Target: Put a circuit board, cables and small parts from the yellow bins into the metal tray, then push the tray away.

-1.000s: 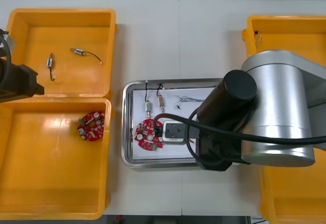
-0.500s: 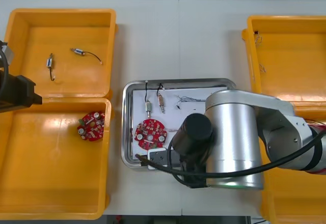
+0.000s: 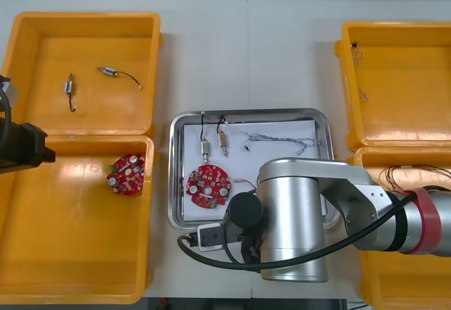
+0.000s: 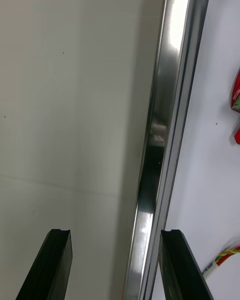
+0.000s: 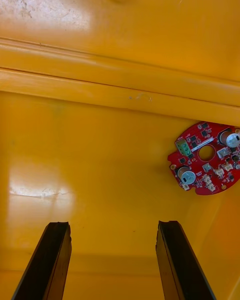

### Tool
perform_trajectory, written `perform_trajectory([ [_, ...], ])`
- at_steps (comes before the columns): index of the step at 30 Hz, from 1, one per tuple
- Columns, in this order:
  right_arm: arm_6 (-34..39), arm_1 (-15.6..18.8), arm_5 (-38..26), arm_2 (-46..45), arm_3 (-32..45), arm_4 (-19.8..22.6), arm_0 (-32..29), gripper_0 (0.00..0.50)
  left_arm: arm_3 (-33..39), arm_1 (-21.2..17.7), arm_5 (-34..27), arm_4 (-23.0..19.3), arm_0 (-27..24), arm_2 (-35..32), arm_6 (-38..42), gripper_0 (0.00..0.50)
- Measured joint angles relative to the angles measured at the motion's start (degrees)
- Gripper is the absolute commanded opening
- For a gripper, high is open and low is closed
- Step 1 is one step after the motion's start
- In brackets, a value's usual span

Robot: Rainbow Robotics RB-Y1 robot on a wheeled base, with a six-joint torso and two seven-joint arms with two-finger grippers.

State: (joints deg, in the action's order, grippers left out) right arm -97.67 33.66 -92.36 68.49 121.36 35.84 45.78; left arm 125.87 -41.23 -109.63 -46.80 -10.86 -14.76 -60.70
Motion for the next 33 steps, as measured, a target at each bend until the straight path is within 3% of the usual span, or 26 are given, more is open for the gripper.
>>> perform_trajectory([
  [33, 0.0, 1.4, 3.7, 2.2, -1.5, -5.1, -0.2, 0.5, 0.9, -0.5, 0.0, 0.0, 0.3, -1.0, -3.8, 0.5],
])
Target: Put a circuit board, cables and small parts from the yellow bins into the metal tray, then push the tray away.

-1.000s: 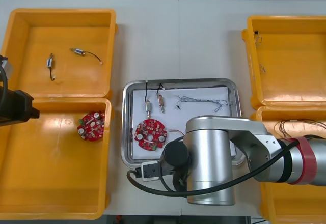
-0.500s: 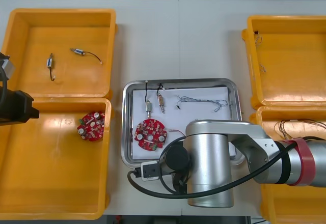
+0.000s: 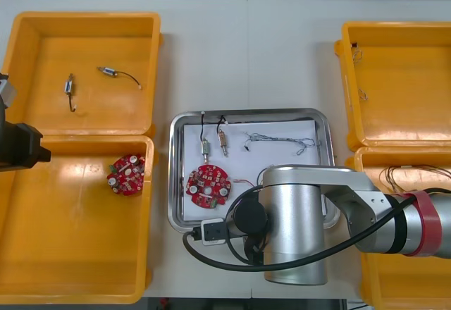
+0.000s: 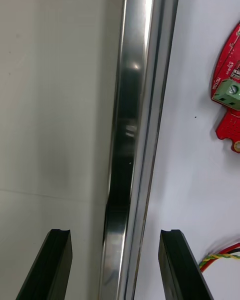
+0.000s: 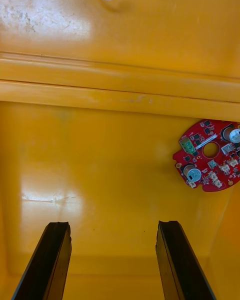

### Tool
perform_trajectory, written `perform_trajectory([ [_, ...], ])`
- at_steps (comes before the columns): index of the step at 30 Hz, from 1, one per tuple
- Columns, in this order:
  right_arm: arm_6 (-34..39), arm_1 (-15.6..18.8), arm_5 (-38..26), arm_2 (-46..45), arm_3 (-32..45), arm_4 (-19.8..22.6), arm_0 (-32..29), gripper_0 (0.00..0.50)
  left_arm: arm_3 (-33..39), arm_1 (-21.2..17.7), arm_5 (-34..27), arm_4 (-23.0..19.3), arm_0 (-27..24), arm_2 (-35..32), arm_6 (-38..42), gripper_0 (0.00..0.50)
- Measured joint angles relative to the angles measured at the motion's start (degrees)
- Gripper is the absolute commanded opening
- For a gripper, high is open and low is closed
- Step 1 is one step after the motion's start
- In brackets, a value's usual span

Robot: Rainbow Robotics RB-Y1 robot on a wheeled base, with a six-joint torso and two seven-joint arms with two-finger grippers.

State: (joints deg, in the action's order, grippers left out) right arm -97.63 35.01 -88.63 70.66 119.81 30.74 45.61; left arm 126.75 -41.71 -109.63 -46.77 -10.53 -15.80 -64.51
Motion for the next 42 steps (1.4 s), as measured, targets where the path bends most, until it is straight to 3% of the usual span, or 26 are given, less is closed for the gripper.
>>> perform_trajectory([
  [19, 0.0, 0.0, -0.3, 0.0, -1.8, -1.9, -1.1, 0.497, 0.0, -0.2, 0.0, -0.3, 0.0, 0.0, -1.2, 0.5],
  [22, 0.1, 0.0, -0.5, 0.0, -1.7, -1.9, -1.1, 0.4, 0.0, -0.2, 0.0, -0.4, 0.0, 0.0, -1.2, 0.5],
  [25, 0.1, 0.0, -0.7, 0.0, -1.7, -1.9, -1.1, 0.213, 0.0, -0.2, 0.0, -0.4, 0.0, 0.0, -1.2, 0.5],
  [27, 0.1, 0.0, -0.8, 0.0, -1.7, -1.9, -1.1, 0.108, 0.0, -0.2, 0.0, -0.4, 0.0, 0.0, -1.2, 0.5],
  [28, 0.1, 0.0, -0.8, 0.0, -1.6, -1.9, -1.1, 0.081, 0.0, -0.2, 0.0, -0.4, 0.0, 0.0, -1.2, 0.5],
  [33, 0.5, -0.1, -0.8, 0.0, -1.6, -2.2, -1.1, 0.008, 0.0, -0.2, 0.0, -0.4, 0.0, 0.0, -1.2, 0.5],
  [42, 0.5, -0.1, -0.8, 0.0, -1.6, -3.4, -1.1, 0.0, 0.0, -0.2, 0.0, -0.4, 0.0, 0.0, -1.2, 0.5],
])
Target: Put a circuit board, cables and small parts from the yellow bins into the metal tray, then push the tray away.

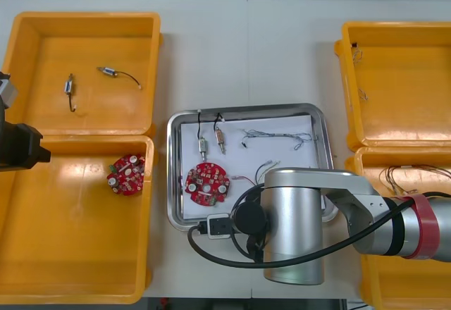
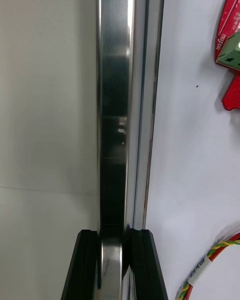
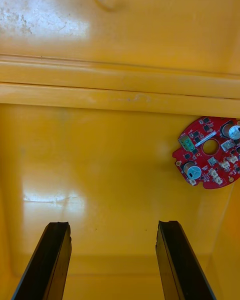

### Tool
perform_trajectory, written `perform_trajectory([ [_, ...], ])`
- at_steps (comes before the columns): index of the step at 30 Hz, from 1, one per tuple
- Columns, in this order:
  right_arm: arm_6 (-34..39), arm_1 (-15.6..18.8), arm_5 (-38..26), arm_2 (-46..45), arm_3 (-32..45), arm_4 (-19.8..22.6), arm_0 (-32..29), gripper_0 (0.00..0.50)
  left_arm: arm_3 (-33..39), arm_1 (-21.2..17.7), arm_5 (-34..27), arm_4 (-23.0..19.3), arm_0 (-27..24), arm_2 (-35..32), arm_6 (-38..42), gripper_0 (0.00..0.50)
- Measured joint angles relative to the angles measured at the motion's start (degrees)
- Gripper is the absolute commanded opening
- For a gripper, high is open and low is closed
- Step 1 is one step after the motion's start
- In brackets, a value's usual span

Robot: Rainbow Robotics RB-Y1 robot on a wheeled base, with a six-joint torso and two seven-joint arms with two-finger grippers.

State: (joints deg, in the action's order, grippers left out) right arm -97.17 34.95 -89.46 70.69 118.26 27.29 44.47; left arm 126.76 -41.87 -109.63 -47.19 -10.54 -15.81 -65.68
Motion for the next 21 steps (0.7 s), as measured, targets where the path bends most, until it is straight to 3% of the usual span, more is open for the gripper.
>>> perform_trajectory([
  [14, 0.0, 0.0, 0.1, 0.0, -0.2, -0.1, 1.7, 0.0, 0.0, 0.0, 0.0, 0.0, 0.0, 0.0, 0.0, 0.5],
  [21, 0.0, 0.0, 1.1, -0.4, -3.0, 3.0, 3.8, 0.0, 0.0, 0.0, 0.0, 0.0, 0.0, 0.0, 0.0, 0.5],
])
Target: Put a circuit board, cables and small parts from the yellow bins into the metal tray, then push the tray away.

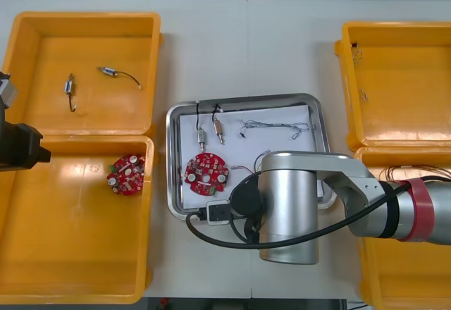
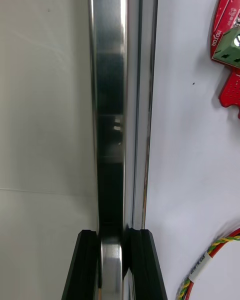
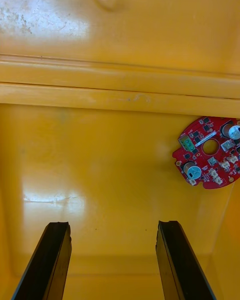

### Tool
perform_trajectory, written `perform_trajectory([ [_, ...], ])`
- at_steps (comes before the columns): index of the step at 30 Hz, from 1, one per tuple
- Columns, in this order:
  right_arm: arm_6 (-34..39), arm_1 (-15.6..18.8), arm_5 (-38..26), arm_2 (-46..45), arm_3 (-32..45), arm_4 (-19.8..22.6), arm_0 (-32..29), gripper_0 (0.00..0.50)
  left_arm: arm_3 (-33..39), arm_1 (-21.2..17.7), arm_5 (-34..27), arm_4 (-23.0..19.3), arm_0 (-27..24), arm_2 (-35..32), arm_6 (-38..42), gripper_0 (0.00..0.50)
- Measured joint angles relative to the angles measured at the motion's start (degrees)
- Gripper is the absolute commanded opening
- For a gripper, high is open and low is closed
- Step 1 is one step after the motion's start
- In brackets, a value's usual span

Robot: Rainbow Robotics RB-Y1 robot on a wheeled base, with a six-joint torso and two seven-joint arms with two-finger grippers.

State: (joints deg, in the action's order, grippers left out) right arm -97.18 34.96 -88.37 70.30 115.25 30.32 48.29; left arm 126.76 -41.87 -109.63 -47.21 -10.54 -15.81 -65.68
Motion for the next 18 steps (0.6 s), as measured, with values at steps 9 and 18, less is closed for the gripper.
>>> perform_trajectory([
  [9, -0.2, 0.0, 1.8, -3.1, -3.9, 4.7, 2.1, 0.0, 0.0, 0.0, 0.0, 0.0, 0.0, 0.0, 0.0, 0.5],
  [18, -1.5, 0.0, 4.7, -4.1, -7.7, 6.7, 4.7, 0.0, 0.0, 0.0, 0.0, 0.0, 0.0, 0.0, 0.0, 0.5],
])
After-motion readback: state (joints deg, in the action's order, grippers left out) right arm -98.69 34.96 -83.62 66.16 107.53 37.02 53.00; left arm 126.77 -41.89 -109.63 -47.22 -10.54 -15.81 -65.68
